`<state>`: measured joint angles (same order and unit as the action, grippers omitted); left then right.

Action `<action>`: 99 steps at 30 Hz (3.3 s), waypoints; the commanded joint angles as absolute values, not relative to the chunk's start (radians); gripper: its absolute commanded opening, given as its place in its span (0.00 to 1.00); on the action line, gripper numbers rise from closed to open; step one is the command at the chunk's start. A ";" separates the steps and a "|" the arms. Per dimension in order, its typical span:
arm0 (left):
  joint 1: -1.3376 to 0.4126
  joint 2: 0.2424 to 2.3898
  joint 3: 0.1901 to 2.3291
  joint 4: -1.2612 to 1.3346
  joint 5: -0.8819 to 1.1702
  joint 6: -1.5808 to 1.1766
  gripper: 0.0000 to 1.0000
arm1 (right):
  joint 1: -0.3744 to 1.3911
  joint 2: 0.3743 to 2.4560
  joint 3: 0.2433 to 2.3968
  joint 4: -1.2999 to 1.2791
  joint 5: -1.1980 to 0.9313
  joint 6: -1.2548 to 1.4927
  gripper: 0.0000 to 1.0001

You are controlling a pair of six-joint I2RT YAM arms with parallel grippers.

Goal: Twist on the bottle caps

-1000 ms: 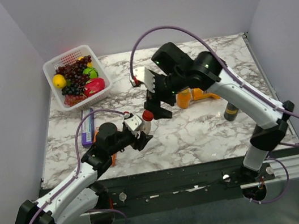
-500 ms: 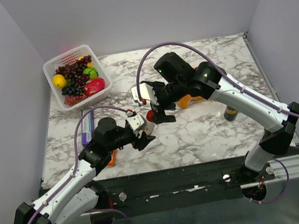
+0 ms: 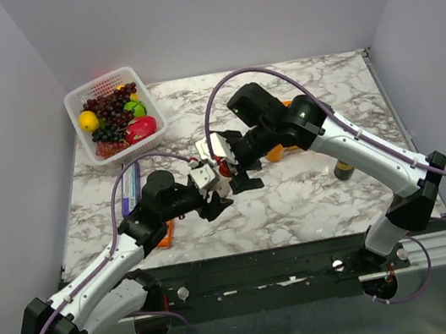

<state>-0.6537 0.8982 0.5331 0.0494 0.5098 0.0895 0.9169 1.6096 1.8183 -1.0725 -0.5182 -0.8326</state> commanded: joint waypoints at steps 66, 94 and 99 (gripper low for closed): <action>-0.574 0.876 0.699 -0.376 0.736 0.511 0.00 | 0.951 1.275 1.397 -0.848 -0.624 -1.681 0.81; -0.584 0.874 0.696 -0.318 0.719 0.491 0.00 | 0.951 1.404 1.533 -1.017 -0.609 -1.654 0.43; -0.587 0.881 0.701 -0.299 0.703 0.483 0.00 | 0.950 1.437 1.581 -1.035 -0.620 -1.582 0.34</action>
